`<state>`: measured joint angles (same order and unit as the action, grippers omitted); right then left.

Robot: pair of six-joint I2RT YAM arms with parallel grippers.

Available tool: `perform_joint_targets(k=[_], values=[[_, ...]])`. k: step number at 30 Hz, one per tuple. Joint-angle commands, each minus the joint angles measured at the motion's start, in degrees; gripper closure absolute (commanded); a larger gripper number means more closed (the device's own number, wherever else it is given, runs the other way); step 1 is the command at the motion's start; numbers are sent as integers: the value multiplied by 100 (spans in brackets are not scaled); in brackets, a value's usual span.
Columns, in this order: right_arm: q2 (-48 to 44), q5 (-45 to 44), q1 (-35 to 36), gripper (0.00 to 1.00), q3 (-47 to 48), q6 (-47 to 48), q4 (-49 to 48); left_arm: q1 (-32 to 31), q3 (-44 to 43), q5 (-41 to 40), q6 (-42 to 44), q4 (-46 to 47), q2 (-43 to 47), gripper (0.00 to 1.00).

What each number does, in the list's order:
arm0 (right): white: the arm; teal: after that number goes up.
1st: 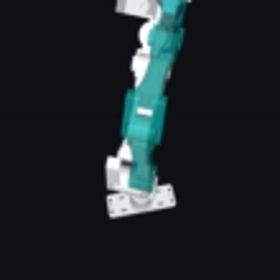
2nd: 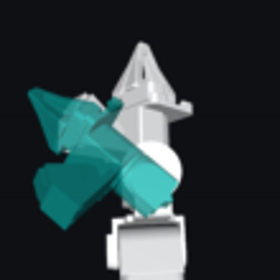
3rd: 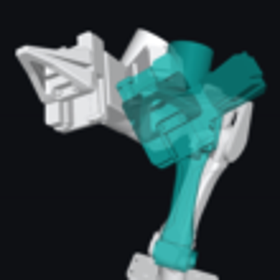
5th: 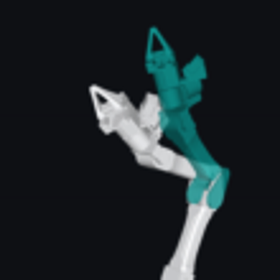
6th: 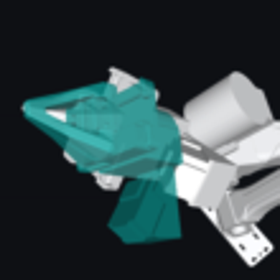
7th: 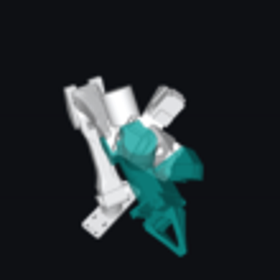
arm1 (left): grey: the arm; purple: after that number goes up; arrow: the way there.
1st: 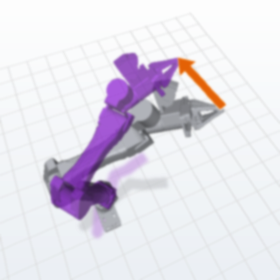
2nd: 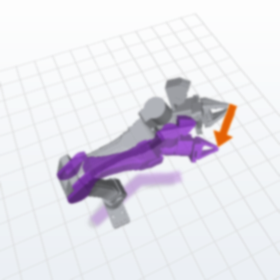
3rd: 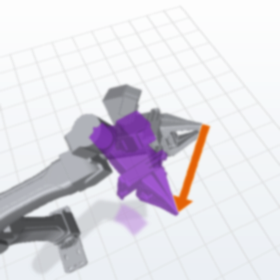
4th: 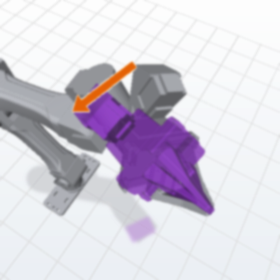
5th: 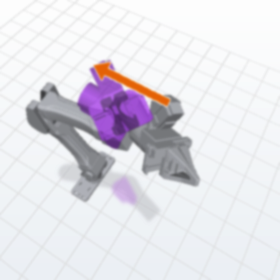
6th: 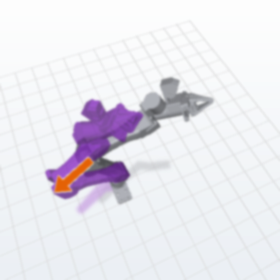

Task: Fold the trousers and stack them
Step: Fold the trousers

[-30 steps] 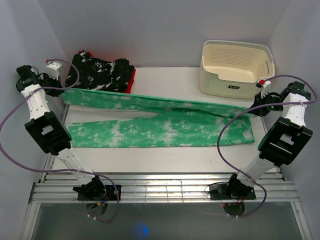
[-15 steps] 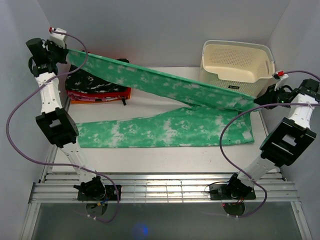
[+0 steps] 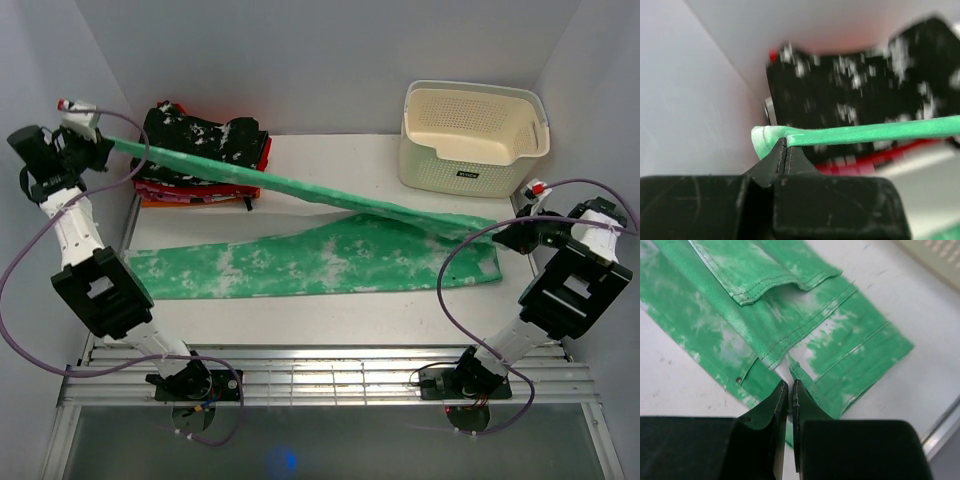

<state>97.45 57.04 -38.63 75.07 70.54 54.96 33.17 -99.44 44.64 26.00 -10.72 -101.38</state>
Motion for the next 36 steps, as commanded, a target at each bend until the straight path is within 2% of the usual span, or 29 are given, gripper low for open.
perform_joint_targets(k=[1,2,4,6,10,12,22,26,33,36], values=[[-147,-1870,-584,92,-500,1496,-433,1243,1344,-958,836,465,785,100],[-173,-2098,-584,92,-641,1715,-520,1506,2044,-731,1089,509,1135,100],[-235,-2328,-584,92,-1019,1883,-644,1745,2559,-580,1432,388,1366,100],[-244,-2574,-584,92,-1300,2059,-837,1965,3137,-500,2351,-366,1490,100],[-165,-2917,-532,92,-1512,2016,-1171,2159,4052,-912,3426,-580,1420,100],[-95,-3101,-444,92,-1504,1981,-1189,2159,4213,-1228,3648,-703,1175,100],[37,-3568,-399,92,-1390,1902,-1163,2238,3704,-1556,4922,-2512,207,100],[55,-3542,-391,92,-1311,1884,-1058,2264,3581,-1389,5170,-2935,303,100],[11,-3348,-391,92,-924,1779,-803,2282,2510,-756,4968,-3541,567,100],[-68,-3278,-382,92,-836,1822,-680,2343,2201,-624,5292,-4007,628,100]])
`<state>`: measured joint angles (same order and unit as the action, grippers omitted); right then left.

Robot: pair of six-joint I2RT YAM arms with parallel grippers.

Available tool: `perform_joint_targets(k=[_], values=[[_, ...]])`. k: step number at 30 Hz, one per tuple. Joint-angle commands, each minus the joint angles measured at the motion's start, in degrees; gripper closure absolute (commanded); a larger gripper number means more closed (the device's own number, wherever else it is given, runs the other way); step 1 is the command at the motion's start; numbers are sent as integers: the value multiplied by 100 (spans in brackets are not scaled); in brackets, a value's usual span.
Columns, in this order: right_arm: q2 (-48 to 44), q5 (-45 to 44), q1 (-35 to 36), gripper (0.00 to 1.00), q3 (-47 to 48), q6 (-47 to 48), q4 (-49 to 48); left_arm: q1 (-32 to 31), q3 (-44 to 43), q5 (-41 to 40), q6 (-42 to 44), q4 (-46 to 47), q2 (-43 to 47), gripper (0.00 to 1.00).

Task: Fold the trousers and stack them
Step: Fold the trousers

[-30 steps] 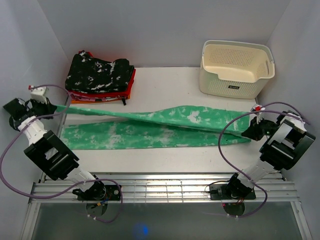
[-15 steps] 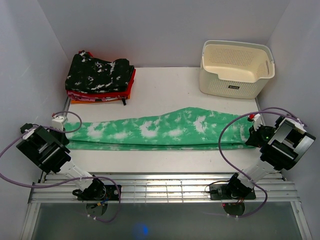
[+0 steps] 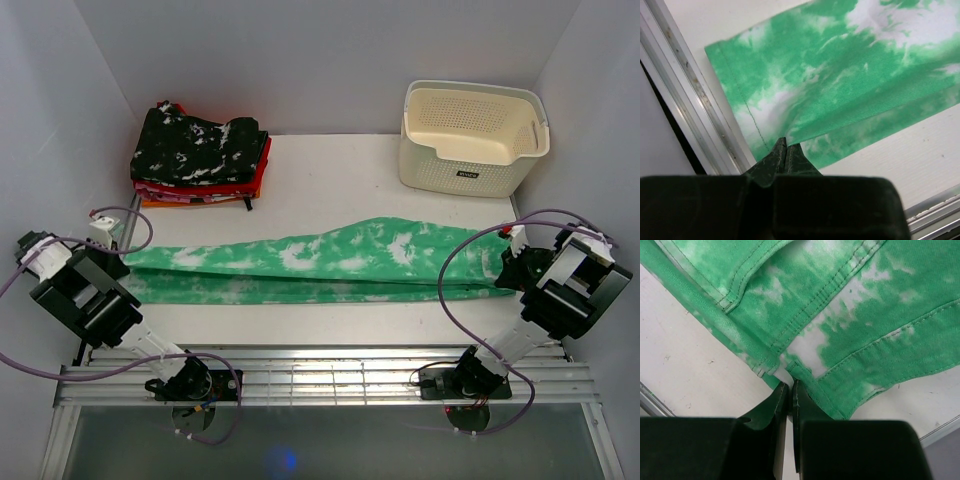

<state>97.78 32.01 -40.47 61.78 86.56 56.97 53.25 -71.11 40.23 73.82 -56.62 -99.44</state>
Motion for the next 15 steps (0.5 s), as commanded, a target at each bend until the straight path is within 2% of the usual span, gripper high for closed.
perform_joint_targets(k=[1,8,11,12,13,14,15], values=[[-127,-784,-207,92,502,238,-863,343,-588,-182,867,347,512,100],[-83,-977,-198,92,432,273,-898,431,429,-788,2126,-51,453,100],[-92,-1161,-102,91,361,247,-899,423,703,-1095,1988,326,154,100],[-101,-1223,-76,87,318,247,-898,431,721,-1174,1970,379,66,93],[-118,-1276,-58,79,300,264,-881,431,730,-1236,1969,415,13,86],[-136,-1320,-49,58,308,291,-846,431,730,-1324,1978,406,-49,79],[-162,-1329,-40,50,317,300,-793,431,730,-1316,2117,337,-23,74]])
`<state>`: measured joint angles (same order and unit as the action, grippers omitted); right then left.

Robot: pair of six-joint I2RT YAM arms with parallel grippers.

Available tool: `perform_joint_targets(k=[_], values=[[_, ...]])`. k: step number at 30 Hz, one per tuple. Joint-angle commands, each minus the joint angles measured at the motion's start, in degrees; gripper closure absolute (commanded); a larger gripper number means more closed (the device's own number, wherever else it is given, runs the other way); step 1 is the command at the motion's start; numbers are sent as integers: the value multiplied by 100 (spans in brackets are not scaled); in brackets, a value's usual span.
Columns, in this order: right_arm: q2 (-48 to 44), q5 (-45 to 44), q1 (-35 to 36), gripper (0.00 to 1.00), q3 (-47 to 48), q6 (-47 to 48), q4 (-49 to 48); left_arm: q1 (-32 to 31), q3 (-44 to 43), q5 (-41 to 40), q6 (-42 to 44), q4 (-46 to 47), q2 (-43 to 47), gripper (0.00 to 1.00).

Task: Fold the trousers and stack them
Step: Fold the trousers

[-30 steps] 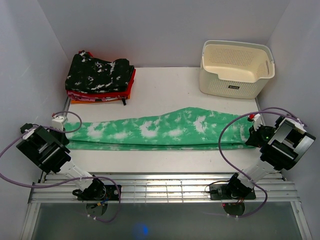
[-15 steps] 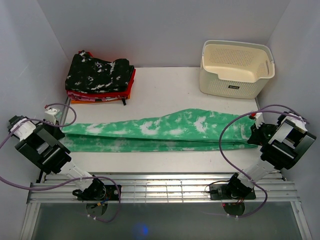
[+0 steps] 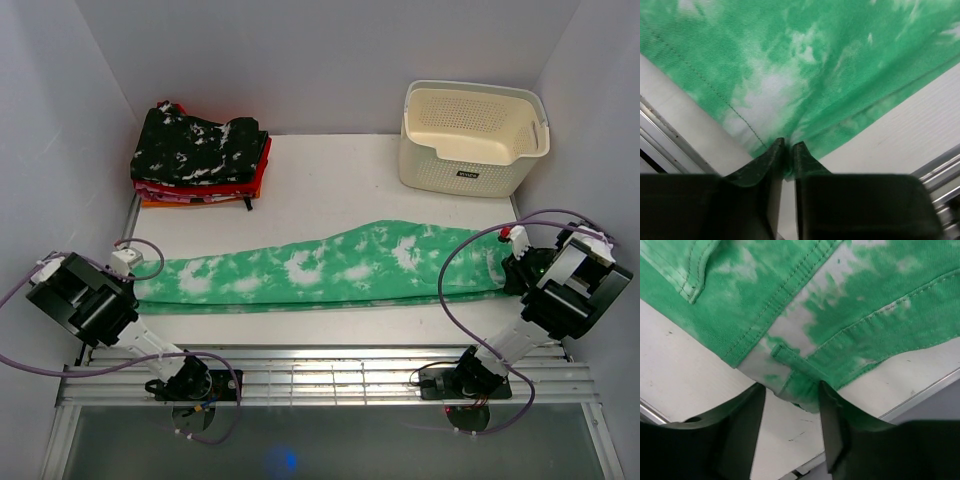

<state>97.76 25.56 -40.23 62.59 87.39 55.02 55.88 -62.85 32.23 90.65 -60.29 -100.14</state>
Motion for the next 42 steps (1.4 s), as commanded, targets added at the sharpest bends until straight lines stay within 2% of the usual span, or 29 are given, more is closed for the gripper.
perform_joint_targets(k=[1,2,3,4,5,6,7,10,12,13,14,16,17,18,19,20,22,24,28,31,36,42], values=[[-186,-684,-73,44,341,190,-555,178,-122,-490,636,346,99,66],[-187,-632,-73,41,438,190,-450,248,-148,-185,864,108,213,57],[-187,-570,-73,38,586,173,-301,300,-236,53,1093,-121,518,41],[-169,-492,-73,32,945,112,49,336,-289,282,1443,-549,678,17],[-169,-256,-73,24,1157,85,278,354,-350,441,1568,-763,836,15],[-221,-106,-47,17,1342,67,507,345,-412,721,1691,-1026,1099,4],[-283,44,-20,16,1640,15,901,354,-534,845,1875,-1455,1206,2],[-799,554,409,17,1678,-265,1221,284,-519,1276,1905,-2003,1653,2],[-1160,730,1163,24,1284,-651,1073,47,-308,1426,1659,-2004,1900,4],[-1528,766,1810,25,1117,-888,767,-50,-37,1505,1510,-1934,2058,6],[-1697,810,2165,29,759,-1396,555,-303,114,1497,986,-1855,2103,9],[-2091,732,2929,34,440,-2065,-6,-577,395,1453,465,-1575,2147,21],[-2155,540,3733,39,308,-2712,-540,-848,631,1462,-269,-1417,2148,27],[-2164,416,4159,42,159,-2997,-754,-946,729,1470,-615,-1258,2139,36],[-2121,293,4946,44,122,-3261,-939,-1034,809,1540,-906,-1013,2130,38],[-2051,126,5259,46,122,-3490,-1106,-1148,940,1567,-1414,-906,2121,39],[-1814,11,6109,49,157,-4044,-1458,-1219,1046,1576,-1795,-609,2104,41],[-1586,-174,6604,53,157,-4474,-1870,-1299,1204,1436,-2381,-336,2112,42],[-1102,-595,7877,58,96,-4941,-2531,-1299,1302,1120,-3237,201,1920,43],[-592,-903,8241,63,-9,-5109,-2663,-1307,1328,742,-3693,342,1622,46],[-179,-1150,8233,62,-448,-5259,-2672,-1307,1486,40,-4090,921,1234,47],[-54,-816,8233,68,-757,-5364,-2093,-1307,1039,-524,-4697,1318,162,58]])
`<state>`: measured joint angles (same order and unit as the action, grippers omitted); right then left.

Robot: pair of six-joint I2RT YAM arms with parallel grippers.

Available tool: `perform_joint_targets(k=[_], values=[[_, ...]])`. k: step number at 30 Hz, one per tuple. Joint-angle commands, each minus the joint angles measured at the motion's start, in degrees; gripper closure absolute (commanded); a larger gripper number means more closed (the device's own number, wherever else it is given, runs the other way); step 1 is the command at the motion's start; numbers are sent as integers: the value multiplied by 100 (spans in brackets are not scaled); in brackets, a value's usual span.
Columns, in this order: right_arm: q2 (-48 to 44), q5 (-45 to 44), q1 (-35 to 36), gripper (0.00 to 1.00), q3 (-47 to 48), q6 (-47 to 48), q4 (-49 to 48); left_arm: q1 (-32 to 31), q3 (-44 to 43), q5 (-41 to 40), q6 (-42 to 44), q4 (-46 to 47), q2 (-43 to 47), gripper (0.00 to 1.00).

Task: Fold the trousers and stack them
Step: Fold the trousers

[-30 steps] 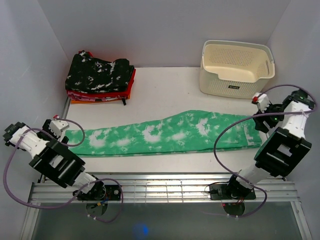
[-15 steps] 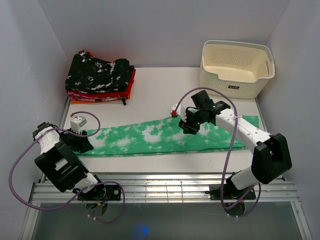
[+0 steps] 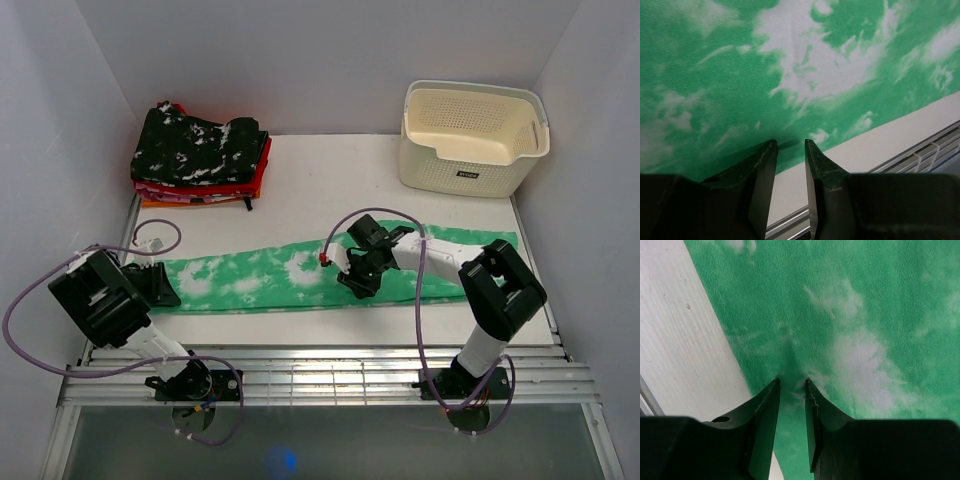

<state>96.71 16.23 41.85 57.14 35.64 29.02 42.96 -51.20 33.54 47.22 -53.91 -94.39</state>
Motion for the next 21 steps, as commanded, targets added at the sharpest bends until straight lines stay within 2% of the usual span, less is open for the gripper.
perform_joint_targets(k=[1,5,6,7,8,9,10,12,14,15,17,18,21], values=[[-28,178,17,68,-221,-171,613,-7,-214,-769,-371,689,-501,59],[-879,626,-334,66,-38,-92,1096,-7,-522,-753,5,593,-354,59],[-995,740,-500,64,207,-66,1280,-16,-540,-648,398,470,-195,58],[-1091,941,-893,60,340,-66,1326,-16,-549,-516,593,391,6,52],[-1197,1013,-1089,52,454,-66,1335,-7,-575,-176,795,329,226,49],[-1207,1049,-1308,50,569,-66,1326,-7,-575,-16,1006,311,724,45],[-1189,988,-1615,45,726,-66,1326,-16,-610,160,1043,320,938,32],[-962,813,-1906,44,824,-57,1309,-24,-759,652,974,311,1385,18],[-664,855,-2144,45,868,-92,1282,-112,-943,1003,947,224,1563,7],[-566,882,-2337,46,869,-153,1247,-138,-1118,1440,955,153,1625,3],[-277,961,-2444,49,807,-197,1194,-218,-1278,1943,877,118,1827,2],[-206,944,-2470,51,737,-215,1142,-244,-1322,2355,763,326,1906,2],[32,926,-2462,55,386,-320,905,-472,-1296,2788,-89,1151,2205,2]])
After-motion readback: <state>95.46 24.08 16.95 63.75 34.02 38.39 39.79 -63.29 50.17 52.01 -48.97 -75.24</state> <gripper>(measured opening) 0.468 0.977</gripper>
